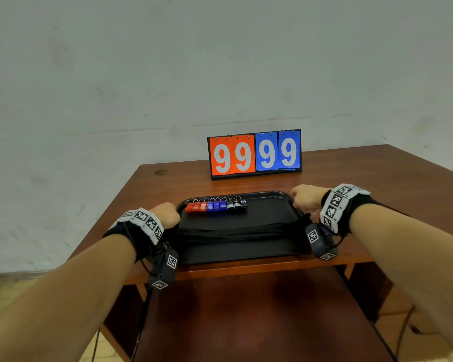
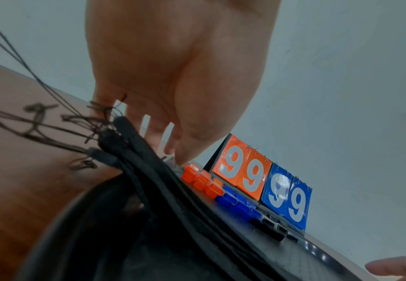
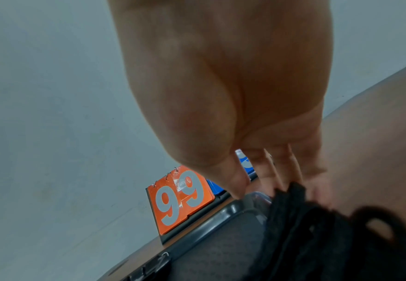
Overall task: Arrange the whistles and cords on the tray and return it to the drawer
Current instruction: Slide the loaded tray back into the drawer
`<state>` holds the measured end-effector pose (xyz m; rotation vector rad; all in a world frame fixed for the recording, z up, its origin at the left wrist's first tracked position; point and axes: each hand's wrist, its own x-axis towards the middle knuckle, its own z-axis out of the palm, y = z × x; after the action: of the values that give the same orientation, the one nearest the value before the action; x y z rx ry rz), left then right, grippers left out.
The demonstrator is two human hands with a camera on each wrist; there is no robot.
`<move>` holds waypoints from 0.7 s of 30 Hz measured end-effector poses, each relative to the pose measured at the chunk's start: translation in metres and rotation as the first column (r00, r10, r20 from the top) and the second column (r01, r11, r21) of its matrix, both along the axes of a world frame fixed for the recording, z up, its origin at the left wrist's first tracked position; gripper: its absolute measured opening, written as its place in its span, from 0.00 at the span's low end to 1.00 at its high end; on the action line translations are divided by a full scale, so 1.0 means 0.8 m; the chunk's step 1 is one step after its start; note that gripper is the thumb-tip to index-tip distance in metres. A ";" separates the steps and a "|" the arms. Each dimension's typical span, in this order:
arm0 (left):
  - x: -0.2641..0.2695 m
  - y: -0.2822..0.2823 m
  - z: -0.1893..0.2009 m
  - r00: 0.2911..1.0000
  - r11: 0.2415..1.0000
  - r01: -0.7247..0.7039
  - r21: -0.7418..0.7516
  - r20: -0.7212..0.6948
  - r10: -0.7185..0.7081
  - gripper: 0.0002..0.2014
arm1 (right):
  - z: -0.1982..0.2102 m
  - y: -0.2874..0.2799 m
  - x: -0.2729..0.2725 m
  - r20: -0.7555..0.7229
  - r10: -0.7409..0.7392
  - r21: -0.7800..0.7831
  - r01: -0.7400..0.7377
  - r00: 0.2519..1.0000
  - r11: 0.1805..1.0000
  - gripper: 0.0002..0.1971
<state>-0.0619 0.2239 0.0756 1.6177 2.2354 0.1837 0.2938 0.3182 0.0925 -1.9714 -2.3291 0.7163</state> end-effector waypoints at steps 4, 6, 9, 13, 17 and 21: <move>-0.001 0.013 -0.005 1.000 1.000 0.006 -0.025 0.011 -0.006 0.16 | -0.007 0.015 -0.005 0.002 -0.068 -0.051 0.068 0.998 0.996 0.14; -0.003 0.018 -0.007 1.000 1.000 0.014 -0.019 0.018 -0.014 0.16 | -0.007 0.018 -0.006 0.005 -0.082 -0.057 0.082 0.997 0.995 0.13; -0.007 0.022 -0.011 0.999 1.000 0.013 0.000 0.031 -0.013 0.16 | -0.015 0.025 -0.003 -0.004 -0.092 -0.048 0.091 0.996 0.995 0.11; -0.008 0.022 -0.014 0.999 1.000 0.016 0.001 0.049 -0.017 0.16 | -0.021 0.029 0.001 0.019 -0.062 -0.044 0.063 0.998 0.997 0.11; -0.007 0.017 -0.011 0.999 1.000 0.016 0.002 0.041 -0.016 0.16 | -0.016 0.015 0.002 0.030 -0.050 -0.041 0.051 0.998 0.998 0.12; -0.002 0.000 -0.010 0.999 1.000 0.014 0.003 0.050 -0.014 0.15 | -0.013 -0.006 0.005 0.018 -0.052 -0.043 0.053 0.998 0.998 0.15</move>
<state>-0.0639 0.2242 0.0679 1.6118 2.1866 0.2207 0.2979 0.3130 0.0819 -2.0557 -2.2804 0.7564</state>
